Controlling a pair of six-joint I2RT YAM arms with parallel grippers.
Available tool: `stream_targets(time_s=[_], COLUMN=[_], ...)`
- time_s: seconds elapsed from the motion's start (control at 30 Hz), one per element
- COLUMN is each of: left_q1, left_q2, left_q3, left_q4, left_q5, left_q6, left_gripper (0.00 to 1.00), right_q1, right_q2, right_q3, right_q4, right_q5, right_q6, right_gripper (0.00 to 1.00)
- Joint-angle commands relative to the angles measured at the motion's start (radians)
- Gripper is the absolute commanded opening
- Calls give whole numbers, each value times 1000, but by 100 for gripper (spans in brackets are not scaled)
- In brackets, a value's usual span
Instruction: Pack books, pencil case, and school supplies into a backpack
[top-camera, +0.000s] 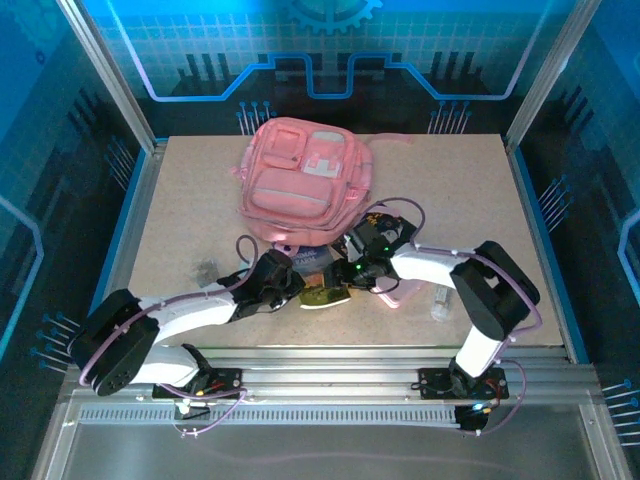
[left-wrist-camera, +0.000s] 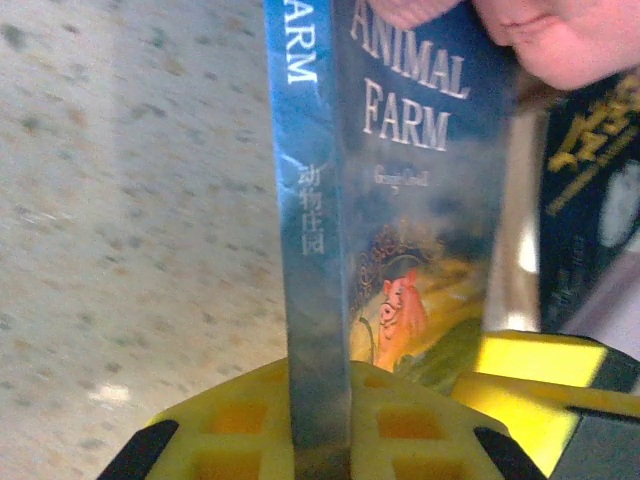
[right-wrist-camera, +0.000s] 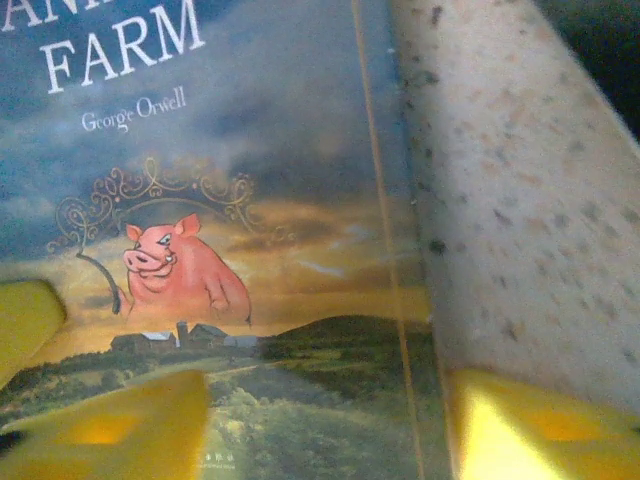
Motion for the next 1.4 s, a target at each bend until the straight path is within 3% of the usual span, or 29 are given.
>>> stream_targets(time_s=[0.0,0.2,0.4,0.57,0.73,0.83,0.97,1.03,1.2,1.37], left_q1=[-22,-33,-35,-24,12,18,18,18,11,-7], left_q2=[-76,-70,8,106,198,248,319,348,379,373], left_q3=[128,317,462,595,657,649,605,590,559,513], left_q4=[20,28,173,220,337,431,603,668,748,792], left_q5=[45,112,143,128,106,48,-22,-41,-67,-87], left_q6=[3,43,75,178,276,284,217,184,126,80], left_gripper=[0,0,0,0,0,0,0,0,0,0], right_q1=[-48,-205,-412,-483,-489,-467,-402,-366,-297,-288], right_q2=[-153,-373,-515,-548,-550,-569,-589,-594,-586,-497], right_q3=[24,105,161,210,156,9,-196,-234,-233,-251], right_q4=[-162,-381,-387,-345,-198,81,441,537,586,753], right_q5=[27,118,62,-31,-135,-185,-100,-40,61,72], right_q6=[-57,-131,-149,-109,49,268,505,527,533,598], right_gripper=[87,100,100,100,100,100,100,100,100,99])
